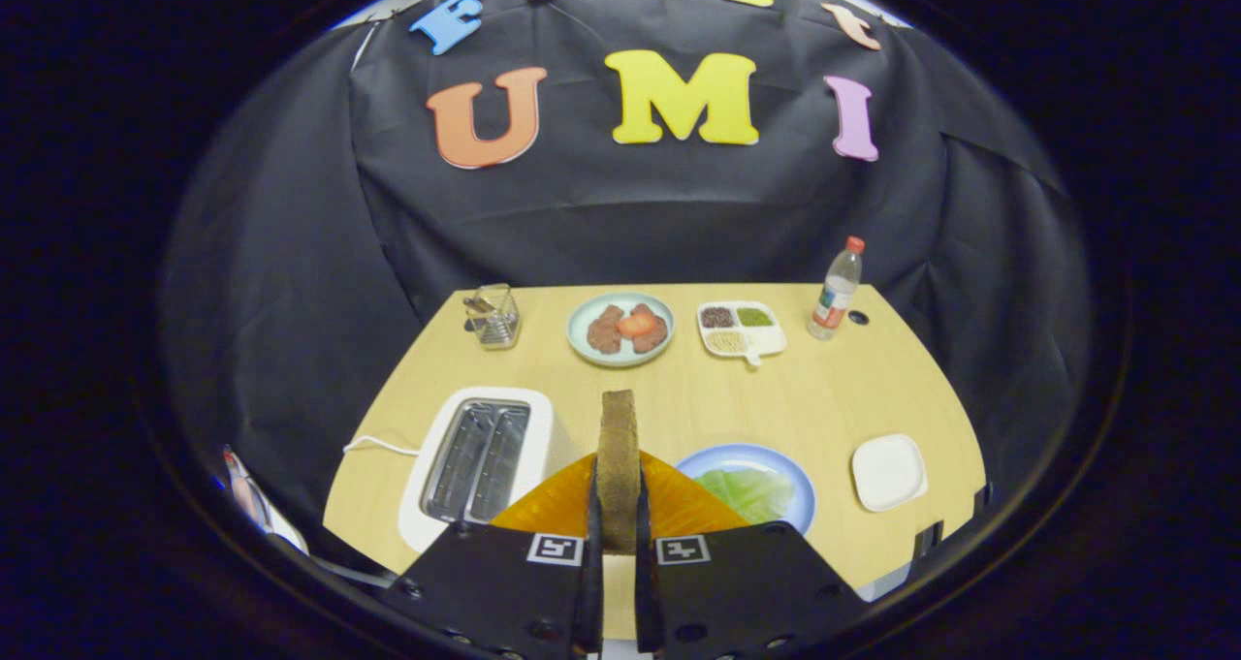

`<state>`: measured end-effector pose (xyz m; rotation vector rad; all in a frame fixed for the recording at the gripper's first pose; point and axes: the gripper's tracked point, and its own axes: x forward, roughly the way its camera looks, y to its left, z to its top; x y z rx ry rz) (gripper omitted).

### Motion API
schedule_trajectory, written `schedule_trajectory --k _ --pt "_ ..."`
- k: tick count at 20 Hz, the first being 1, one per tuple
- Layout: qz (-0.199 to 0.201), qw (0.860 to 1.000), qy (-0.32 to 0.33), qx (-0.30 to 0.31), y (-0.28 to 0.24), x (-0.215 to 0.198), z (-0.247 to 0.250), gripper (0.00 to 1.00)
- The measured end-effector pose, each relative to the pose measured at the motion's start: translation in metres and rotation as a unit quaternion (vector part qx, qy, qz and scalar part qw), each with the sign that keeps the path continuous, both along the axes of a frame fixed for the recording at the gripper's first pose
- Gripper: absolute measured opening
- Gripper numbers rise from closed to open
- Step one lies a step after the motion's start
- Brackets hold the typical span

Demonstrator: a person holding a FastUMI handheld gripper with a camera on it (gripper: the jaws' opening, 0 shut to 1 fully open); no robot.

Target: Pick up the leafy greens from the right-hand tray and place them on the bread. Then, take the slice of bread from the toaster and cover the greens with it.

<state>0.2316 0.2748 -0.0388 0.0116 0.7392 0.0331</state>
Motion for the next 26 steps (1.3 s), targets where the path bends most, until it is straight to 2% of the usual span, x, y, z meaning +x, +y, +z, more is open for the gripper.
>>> schedule_trajectory --k 2,5,12,21,22,23,24,26 --pt "0.004 1.000 0.015 -0.012 -0.016 -0.001 -0.023 0.13" --pt "-0.012 1.000 0.018 -0.021 -0.040 0.002 -0.042 0.13" --pt "0.006 0.999 0.029 0.022 -0.050 0.002 -0.082 0.13" --pt "-0.004 0.997 0.043 0.067 -0.112 0.003 -0.133 0.15" --pt "-0.002 0.997 0.041 0.069 -0.117 0.005 -0.136 0.21" --pt "0.000 0.997 0.038 0.068 -0.121 0.006 -0.138 0.21" --pt "0.002 0.998 0.031 0.060 -0.126 0.007 -0.140 0.27" --pt "0.012 0.999 0.018 0.039 -0.133 0.009 -0.147 0.33"
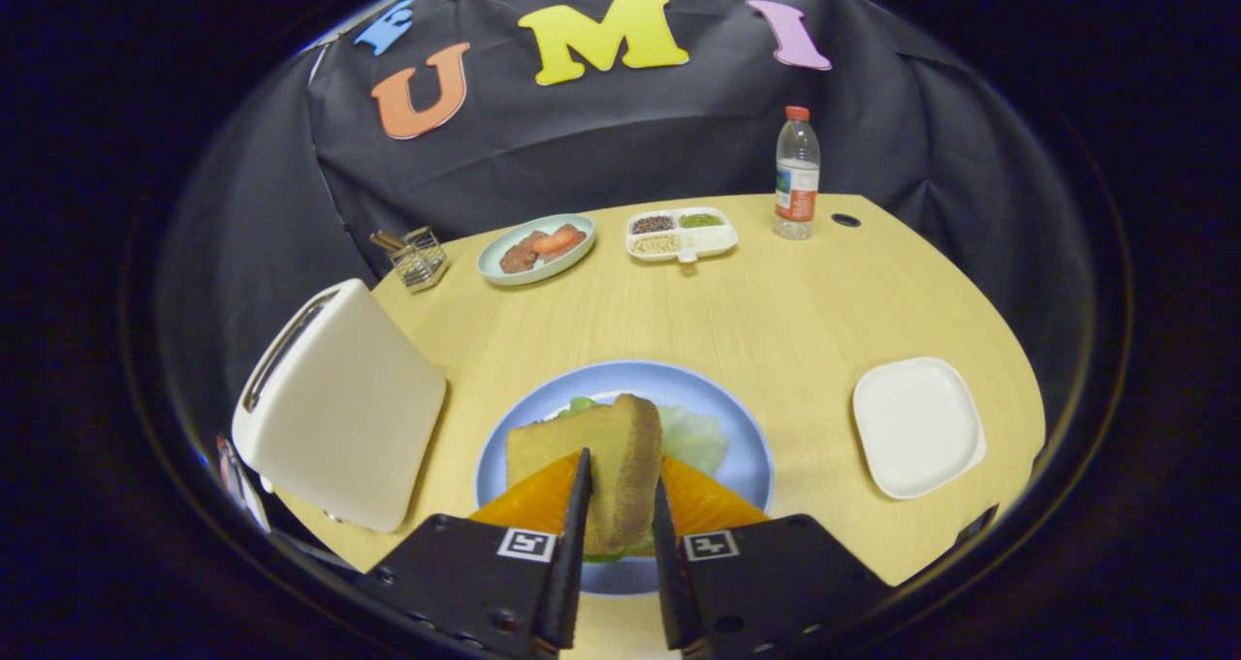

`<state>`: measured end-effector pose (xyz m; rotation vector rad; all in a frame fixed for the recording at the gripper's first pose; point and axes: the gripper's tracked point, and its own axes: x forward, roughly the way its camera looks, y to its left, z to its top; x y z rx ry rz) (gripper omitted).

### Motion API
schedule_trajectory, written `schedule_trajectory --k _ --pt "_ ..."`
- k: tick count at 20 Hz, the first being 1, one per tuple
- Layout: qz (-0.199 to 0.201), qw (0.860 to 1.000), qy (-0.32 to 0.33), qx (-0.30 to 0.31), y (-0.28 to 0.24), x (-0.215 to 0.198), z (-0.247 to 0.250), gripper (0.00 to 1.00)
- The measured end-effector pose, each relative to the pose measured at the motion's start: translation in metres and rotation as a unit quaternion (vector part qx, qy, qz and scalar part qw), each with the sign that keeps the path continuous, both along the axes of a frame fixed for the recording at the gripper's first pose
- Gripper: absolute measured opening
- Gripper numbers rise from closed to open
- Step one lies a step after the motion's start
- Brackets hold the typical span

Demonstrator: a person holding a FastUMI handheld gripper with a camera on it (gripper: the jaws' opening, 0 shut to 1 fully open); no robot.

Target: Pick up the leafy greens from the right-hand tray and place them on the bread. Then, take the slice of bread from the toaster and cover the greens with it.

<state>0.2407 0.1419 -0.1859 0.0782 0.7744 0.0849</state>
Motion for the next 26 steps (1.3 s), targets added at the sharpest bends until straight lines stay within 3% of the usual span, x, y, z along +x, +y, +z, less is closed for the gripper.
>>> schedule_trajectory --k 1,5,12,14,20,26 --pt "0.005 1.000 -0.004 -0.008 -0.003 0.001 -0.004 0.40" --pt "-0.001 1.000 -0.019 -0.020 -0.011 -0.001 -0.012 0.47" --pt "-0.016 0.997 -0.039 -0.061 -0.021 -0.014 -0.008 0.71" --pt "-0.014 0.996 -0.057 -0.064 -0.018 -0.023 0.005 0.74" --pt "-0.028 0.985 -0.154 -0.073 -0.011 -0.071 0.070 0.97" --pt "-0.044 0.973 -0.224 -0.033 -0.015 -0.133 0.140 0.96"
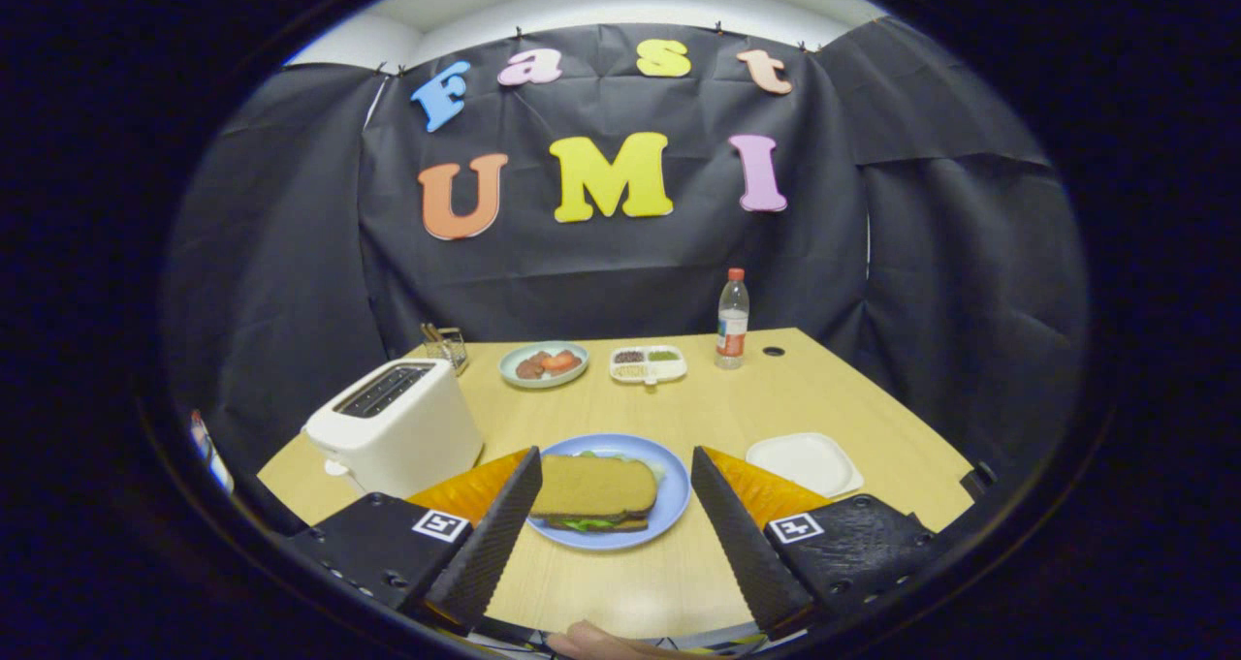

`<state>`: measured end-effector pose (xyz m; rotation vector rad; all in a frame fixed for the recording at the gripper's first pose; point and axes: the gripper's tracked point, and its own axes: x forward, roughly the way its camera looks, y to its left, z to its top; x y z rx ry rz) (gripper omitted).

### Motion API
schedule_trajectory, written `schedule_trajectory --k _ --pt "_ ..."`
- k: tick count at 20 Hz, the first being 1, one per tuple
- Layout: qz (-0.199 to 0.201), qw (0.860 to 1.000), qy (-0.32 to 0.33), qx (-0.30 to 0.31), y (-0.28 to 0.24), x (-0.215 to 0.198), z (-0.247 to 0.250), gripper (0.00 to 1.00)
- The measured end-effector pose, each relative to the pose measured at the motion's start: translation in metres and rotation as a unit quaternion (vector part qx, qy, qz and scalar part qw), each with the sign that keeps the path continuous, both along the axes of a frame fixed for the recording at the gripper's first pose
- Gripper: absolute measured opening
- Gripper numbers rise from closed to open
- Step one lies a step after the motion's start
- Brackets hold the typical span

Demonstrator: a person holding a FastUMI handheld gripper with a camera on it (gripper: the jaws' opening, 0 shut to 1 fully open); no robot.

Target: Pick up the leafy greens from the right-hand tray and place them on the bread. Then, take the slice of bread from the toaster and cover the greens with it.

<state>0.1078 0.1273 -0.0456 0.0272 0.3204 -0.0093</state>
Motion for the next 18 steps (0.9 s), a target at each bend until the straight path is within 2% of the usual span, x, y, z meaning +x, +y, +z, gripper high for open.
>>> schedule_trajectory --k 3,8,13,18 --pt "-0.015 0.999 -0.035 0.005 -0.004 -0.031 0.030 0.96" --pt "0.003 0.997 -0.080 -0.010 0.002 -0.071 0.055 0.96" --pt "0.010 0.995 -0.095 -0.016 0.005 -0.095 0.064 0.96" --pt "-0.003 0.995 -0.098 -0.025 -0.007 -0.098 0.065 0.96"
